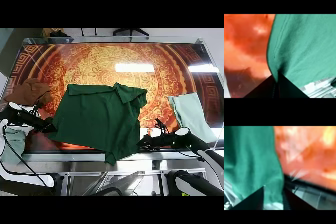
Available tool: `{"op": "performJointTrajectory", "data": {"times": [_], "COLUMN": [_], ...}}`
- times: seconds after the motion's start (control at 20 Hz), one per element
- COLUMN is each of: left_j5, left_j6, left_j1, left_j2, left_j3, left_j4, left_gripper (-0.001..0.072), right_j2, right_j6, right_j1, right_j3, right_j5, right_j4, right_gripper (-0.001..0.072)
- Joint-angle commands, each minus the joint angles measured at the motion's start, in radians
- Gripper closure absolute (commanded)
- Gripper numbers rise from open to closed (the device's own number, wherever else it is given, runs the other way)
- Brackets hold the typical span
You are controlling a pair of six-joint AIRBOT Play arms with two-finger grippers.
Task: Fold the shirts.
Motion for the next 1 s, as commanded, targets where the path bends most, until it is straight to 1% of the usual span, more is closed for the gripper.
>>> {"op": "performJointTrajectory", "data": {"times": [0.0, 0.05, 0.1, 0.2, 0.3, 0.4, 0.55, 0.6, 0.7, 0.75, 0.85, 0.9, 0.95], "left_j5": [0.006, 0.007, -0.003, -0.037, -0.057, -0.073, -0.064, -0.047, 0.033, 0.093, 0.234, 0.29, 0.321], "left_j6": [0.006, 0.006, 0.006, 0.006, 0.032, 0.075, 0.106, 0.111, 0.11, 0.11, 0.11, 0.108, 0.087], "left_j1": [-0.003, -0.003, -0.003, -0.003, -0.003, -0.003, -0.001, -0.001, -0.001, -0.001, -0.001, 0.003, 0.018], "left_j2": [0.002, 0.002, 0.002, 0.024, 0.088, 0.184, 0.346, 0.397, 0.503, 0.562, 0.676, 0.724, 0.769], "left_j3": [0.0, 0.004, 0.019, 0.063, 0.126, 0.219, 0.417, 0.485, 0.618, 0.676, 0.763, 0.798, 0.834], "left_j4": [-0.008, -0.013, -0.013, -0.074, -0.197, -0.374, -0.645, -0.726, -0.84, -0.867, -0.843, -0.796, -0.723], "left_gripper": [0.0699, 0.0699, 0.07, 0.07, 0.07, 0.07, 0.07, 0.07, 0.07, 0.07, 0.07, 0.07, 0.07], "right_j2": [-0.024, -0.027, -0.025, -0.005, 0.035, 0.086, 0.136, 0.145, 0.157, 0.162, 0.169, 0.175, 0.181], "right_j6": [-0.125, -0.171, -0.198, -0.212, -0.234, -0.24, -0.246, -0.246, -0.246, -0.247, -0.273, -0.292, -0.299], "right_j1": [0.003, 0.003, 0.003, 0.002, -0.02, -0.088, -0.201, -0.231, -0.28, -0.297, -0.322, -0.325, -0.325], "right_j3": [0.002, 0.005, 0.02, 0.098, 0.249, 0.468, 0.84, 0.959, 1.191, 1.285, 1.45, 1.519, 1.573], "right_j5": [-0.033, -0.033, -0.03, 0.0, 0.057, 0.107, 0.174, 0.188, 0.194, 0.194, 0.171, 0.139, 0.105], "right_j4": [0.138, 0.183, 0.217, 0.23, 0.23, 0.231, 0.231, 0.231, 0.23, 0.231, 0.229, 0.217, 0.191], "right_gripper": [0.0582, 0.0651, 0.0697, 0.0695, 0.0695, 0.0696, 0.0696, 0.0696, 0.0696, 0.0696, 0.0696, 0.0696, 0.0696]}}
